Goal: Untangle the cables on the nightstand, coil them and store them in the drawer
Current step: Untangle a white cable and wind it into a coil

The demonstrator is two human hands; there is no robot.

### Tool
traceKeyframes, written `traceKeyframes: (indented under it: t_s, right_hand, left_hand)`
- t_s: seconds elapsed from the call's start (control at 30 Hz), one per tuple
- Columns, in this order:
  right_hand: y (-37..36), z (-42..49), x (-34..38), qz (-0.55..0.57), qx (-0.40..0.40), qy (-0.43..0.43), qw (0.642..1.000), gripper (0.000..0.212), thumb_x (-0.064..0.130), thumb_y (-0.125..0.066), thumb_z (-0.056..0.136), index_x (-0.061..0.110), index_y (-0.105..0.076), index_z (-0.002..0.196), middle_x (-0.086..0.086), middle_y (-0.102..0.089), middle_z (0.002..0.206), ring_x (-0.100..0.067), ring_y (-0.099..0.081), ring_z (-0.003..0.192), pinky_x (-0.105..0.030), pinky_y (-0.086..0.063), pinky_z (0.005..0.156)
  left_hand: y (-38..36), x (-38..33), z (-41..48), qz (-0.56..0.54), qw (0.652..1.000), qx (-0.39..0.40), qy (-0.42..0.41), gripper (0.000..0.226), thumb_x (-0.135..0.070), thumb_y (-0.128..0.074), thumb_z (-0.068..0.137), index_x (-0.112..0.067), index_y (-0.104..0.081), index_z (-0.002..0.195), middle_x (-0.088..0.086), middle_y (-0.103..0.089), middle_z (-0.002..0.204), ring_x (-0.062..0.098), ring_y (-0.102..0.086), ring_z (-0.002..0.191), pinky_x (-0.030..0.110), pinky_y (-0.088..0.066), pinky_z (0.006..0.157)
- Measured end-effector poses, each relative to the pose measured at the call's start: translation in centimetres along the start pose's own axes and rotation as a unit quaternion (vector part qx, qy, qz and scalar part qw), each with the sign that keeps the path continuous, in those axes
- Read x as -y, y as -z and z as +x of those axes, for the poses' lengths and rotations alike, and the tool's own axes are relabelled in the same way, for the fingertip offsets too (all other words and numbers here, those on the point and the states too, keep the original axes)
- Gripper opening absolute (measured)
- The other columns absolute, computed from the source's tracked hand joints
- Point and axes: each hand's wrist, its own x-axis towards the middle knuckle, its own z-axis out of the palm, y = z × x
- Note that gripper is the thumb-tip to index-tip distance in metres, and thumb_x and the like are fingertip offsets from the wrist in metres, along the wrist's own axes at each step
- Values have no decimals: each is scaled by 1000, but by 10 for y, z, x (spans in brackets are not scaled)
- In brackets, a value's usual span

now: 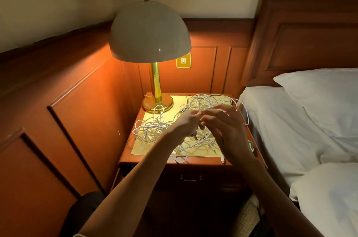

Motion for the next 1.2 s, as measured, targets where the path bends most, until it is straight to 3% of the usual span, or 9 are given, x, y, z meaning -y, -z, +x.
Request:
traceKeyframes:
  t_s: [0.07,0.17,0.33,0.53,0.73,0.83,1.0,1.07,1.2]
  right_hand:
    - [-1,1,-1,71,0,-32,997,22,22,-59,98,8,-76,104,-3,-73,112,-20,-61,113,-34,-49,96]
    - [-3,3,0,138,-4,-90,986,16,15,-62,98,9,-76,104,-1,-74,104,-11,-67,103,-30,-55,87]
    - [-3,1,4,172,-20,-132,976,15,11,-67,94,11,-76,106,5,-75,99,-3,-71,91,-19,-56,81]
    - [1,0,7,173,-42,-132,975,15,11,-67,92,10,-76,104,5,-74,97,-2,-70,91,-15,-55,79]
    - [1,-17,7,190,-62,-152,968,13,13,-69,93,11,-76,104,2,-76,104,-5,-71,101,-22,-56,86]
    - [-2,-26,5,151,-59,-136,977,18,21,-64,95,11,-76,104,1,-76,106,-7,-70,103,-22,-56,86]
    - [-3,-25,-2,105,-20,-102,989,21,20,-60,96,9,-75,105,-4,-75,107,-8,-67,105,-18,-54,90]
    - [-3,-28,-5,110,-17,-118,987,17,19,-65,95,11,-75,106,-1,-75,110,-6,-67,107,-15,-51,94]
    - [-4,-46,-10,126,-12,-178,976,15,21,-69,93,16,-74,106,6,-73,110,-1,-66,107,-21,-54,90]
  left_hand:
    - [-1,-1,2,-13,1000,-5,5,39,-43,-41,105,-19,-62,83,-4,-52,65,7,-40,58,22,-32,53]
    - [-5,-1,6,-91,995,4,29,37,-43,-48,103,-18,-62,79,-6,-47,57,5,-35,48,19,-28,44]
    - [-4,1,12,-153,987,10,58,34,-39,-57,99,-19,-63,72,-8,-44,54,4,-35,48,17,-28,43]
    - [-9,2,17,-125,991,-17,32,37,-42,-55,100,-15,-66,78,-6,-49,56,7,-40,53,20,-32,47]
    - [-6,1,20,11,997,-45,-61,40,-38,-49,103,-10,-69,82,-10,-56,53,2,-45,43,16,-33,44]
    - [-9,6,22,-15,999,-20,-32,39,-39,-51,102,-10,-69,84,-8,-55,54,4,-45,45,18,-34,45]
    - [-18,11,28,-97,994,-13,53,38,-43,-56,99,-14,-63,75,-2,-44,62,11,-37,55,24,-33,52]
    - [-20,12,31,-85,995,-27,45,37,-44,-55,99,-14,-66,82,-2,-45,62,10,-36,55,24,-31,52]
    - [-25,17,32,-9,1000,-10,-22,41,-41,-44,105,-11,-70,93,-3,-63,66,11,-45,54,24,-35,49]
